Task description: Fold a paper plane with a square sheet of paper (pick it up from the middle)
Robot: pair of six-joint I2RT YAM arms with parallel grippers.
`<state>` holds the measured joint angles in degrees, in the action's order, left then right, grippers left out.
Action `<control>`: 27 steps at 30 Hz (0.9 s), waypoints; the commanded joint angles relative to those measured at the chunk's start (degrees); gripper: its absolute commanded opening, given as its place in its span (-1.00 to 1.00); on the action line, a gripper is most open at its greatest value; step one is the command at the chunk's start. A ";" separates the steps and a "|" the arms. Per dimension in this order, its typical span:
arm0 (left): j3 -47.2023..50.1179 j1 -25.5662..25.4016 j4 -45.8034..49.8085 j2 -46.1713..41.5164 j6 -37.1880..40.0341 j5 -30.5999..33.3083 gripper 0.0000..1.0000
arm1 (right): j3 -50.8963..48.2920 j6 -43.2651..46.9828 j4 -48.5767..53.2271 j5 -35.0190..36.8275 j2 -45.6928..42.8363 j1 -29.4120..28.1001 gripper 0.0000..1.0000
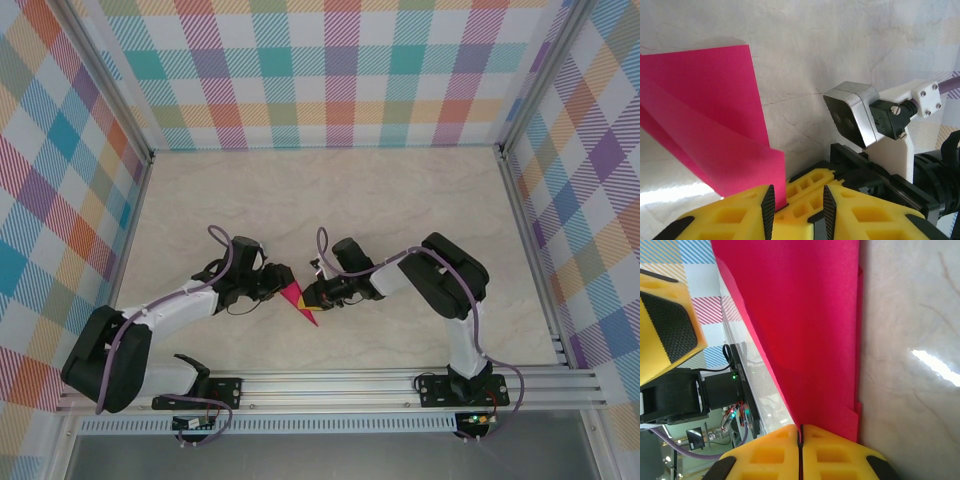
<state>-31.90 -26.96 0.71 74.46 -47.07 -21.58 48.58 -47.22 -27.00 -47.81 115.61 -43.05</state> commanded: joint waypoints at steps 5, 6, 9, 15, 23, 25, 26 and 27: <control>1.63 -1.55 -7.77 3.09 -1.55 0.36 -0.33 | 0.95 -2.42 -1.44 -2.55 2.05 0.95 -0.86; 1.51 -1.85 -7.87 3.48 -1.47 0.59 -0.33 | 0.75 -2.61 -1.71 -2.62 2.07 1.03 -0.87; 1.80 -2.31 -8.53 4.69 -1.40 1.36 -0.33 | 0.66 -2.70 -1.60 -2.55 2.07 1.26 -0.87; 2.63 -2.57 -10.57 6.61 -1.14 2.66 -0.33 | 0.49 -3.06 -1.49 -2.09 2.33 1.49 -0.88; 3.18 -2.75 -8.27 1.19 -1.30 4.00 -0.84 | 0.56 -2.74 0.33 -0.55 2.59 1.65 -0.91; 3.71 -2.75 -5.92 -1.57 -2.10 5.96 -1.00 | 0.60 -2.70 0.55 -0.27 2.64 1.65 -0.91; 4.00 -2.75 -4.67 -2.95 -2.40 7.11 -1.00 | 0.60 -2.69 0.55 -0.20 2.68 1.67 -0.91; 4.37 -2.75 -4.22 -3.85 -2.50 7.56 -1.00 | 0.56 -2.70 0.59 -0.19 2.77 1.67 -0.91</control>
<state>-28.56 -29.28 -6.81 73.82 -48.90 -17.15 48.93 -49.32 -28.23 -49.56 116.53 -42.04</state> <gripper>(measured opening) 0.051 0.046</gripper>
